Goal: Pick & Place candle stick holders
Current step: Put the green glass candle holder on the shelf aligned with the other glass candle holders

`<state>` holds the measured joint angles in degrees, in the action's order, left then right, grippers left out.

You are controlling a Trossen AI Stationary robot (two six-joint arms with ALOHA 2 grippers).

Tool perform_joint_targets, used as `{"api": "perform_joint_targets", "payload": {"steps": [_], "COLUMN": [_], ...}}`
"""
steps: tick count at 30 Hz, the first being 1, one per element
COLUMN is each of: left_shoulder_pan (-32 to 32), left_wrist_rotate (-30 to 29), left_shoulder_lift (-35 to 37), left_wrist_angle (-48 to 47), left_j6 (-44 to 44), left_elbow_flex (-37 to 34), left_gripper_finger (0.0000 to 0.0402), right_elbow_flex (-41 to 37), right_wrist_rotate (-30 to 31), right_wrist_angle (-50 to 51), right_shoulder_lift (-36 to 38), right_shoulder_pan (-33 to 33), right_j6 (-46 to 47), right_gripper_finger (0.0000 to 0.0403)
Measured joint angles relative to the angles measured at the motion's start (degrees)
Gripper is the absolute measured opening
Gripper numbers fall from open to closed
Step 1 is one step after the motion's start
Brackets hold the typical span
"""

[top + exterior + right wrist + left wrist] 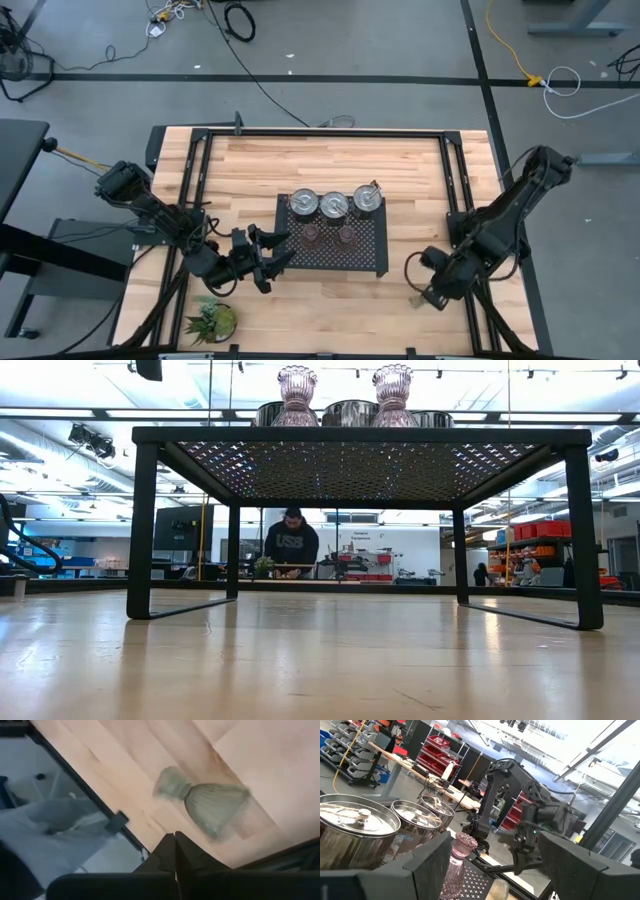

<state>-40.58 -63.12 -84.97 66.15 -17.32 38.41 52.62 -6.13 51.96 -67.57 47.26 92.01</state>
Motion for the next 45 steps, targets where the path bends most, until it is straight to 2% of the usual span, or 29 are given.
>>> {"api": "perform_joint_targets", "payload": {"steps": [7, 16, 22, 29, 37, 45], "left_shoulder_pan": [0.0, 0.0, 0.5, 0.7, 0.7, 0.7], "left_wrist_rotate": [-0.1, -0.2, -0.3, -0.1, 0.0, 0.0], "left_shoulder_lift": [0.0, 0.0, 0.0, 0.0, 0.0, 0.0], "left_wrist_angle": [0.0, -0.2, -0.5, -0.5, -0.5, -0.4], "left_j6": [0.1, 0.1, 0.1, 0.1, 0.1, 0.0], "left_elbow_flex": [0.0, 0.0, 0.0, 0.0, 0.0, 0.0], "left_gripper_finger": [0.0298, 0.0298, 0.0298, 0.0298, 0.0298, 0.0298], "right_elbow_flex": [0.1, 0.1, 0.2, 0.2, 0.2, 0.2], "right_wrist_rotate": [1.1, -6.9, -8.5, -10.5, -10.4, -10.7], "right_wrist_angle": [1.5, -0.3, -7.6, -9.2, -15.5, -15.1], "right_shoulder_lift": [2.3, -1.9, -4.5, -9.9, -15.2, -20.1], "right_shoulder_pan": [-1.1, -1.1, -1.1, -1.0, -0.7, -0.4], "right_j6": [-1.1, -7.6, -12.2, -17.4, -23.2, -27.3], "right_gripper_finger": [0.0, 0.0011, 0.0068, 0.0146, 0.0229, 0.0264]}}
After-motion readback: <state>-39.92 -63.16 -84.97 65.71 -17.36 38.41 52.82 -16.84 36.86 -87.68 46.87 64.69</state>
